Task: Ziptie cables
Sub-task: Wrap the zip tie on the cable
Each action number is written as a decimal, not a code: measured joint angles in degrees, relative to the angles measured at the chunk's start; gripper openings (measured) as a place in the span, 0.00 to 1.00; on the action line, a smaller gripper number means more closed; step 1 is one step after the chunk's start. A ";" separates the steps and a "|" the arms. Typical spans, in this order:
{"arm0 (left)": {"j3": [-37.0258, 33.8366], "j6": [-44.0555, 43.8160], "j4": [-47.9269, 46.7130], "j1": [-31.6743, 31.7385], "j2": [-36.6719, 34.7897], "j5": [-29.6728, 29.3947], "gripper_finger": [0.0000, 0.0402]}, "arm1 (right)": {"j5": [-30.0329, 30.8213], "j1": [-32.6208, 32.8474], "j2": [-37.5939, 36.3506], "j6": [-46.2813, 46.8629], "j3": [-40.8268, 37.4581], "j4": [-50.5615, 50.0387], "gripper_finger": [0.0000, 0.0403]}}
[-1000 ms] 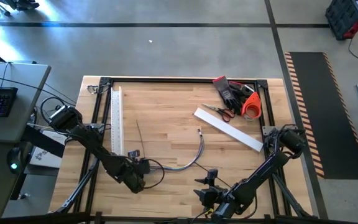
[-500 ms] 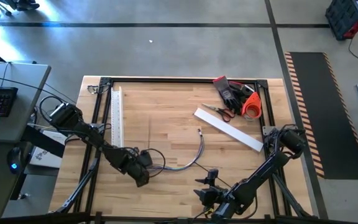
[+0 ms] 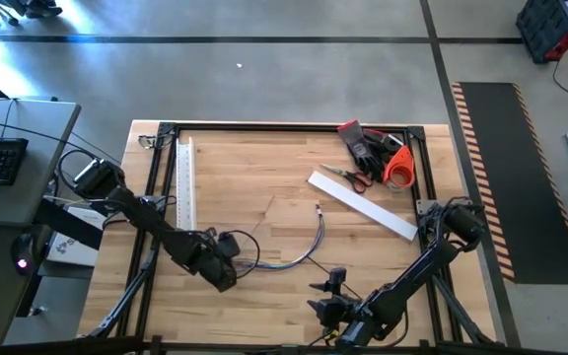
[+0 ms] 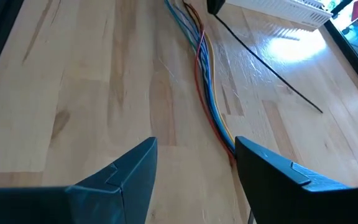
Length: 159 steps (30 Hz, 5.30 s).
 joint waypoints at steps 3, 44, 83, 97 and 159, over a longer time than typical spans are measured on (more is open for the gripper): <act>2.29 1.80 0.27 0.00 -0.08 -1.14 0.00 | 0.00 -0.04 0.00 0.04 0.00 -0.02 0.50; 78.70 -4.48 -40.94 -6.78 37.32 38.89 0.00 | 6.28 2.47 0.02 -1.23 -0.02 -2.73 0.50; 67.07 -10.21 -41.50 -3.69 37.28 39.68 0.00 | -36.03 -21.09 1.69 -29.10 -0.04 -1.45 0.40; 67.07 -12.26 -40.89 -4.31 37.28 40.09 0.00 | -41.27 -27.73 6.41 -33.57 0.20 1.00 0.23; 53.06 -10.94 -22.57 3.78 37.23 25.74 0.00 | -27.19 -20.74 2.77 -27.17 -0.02 -0.07 0.44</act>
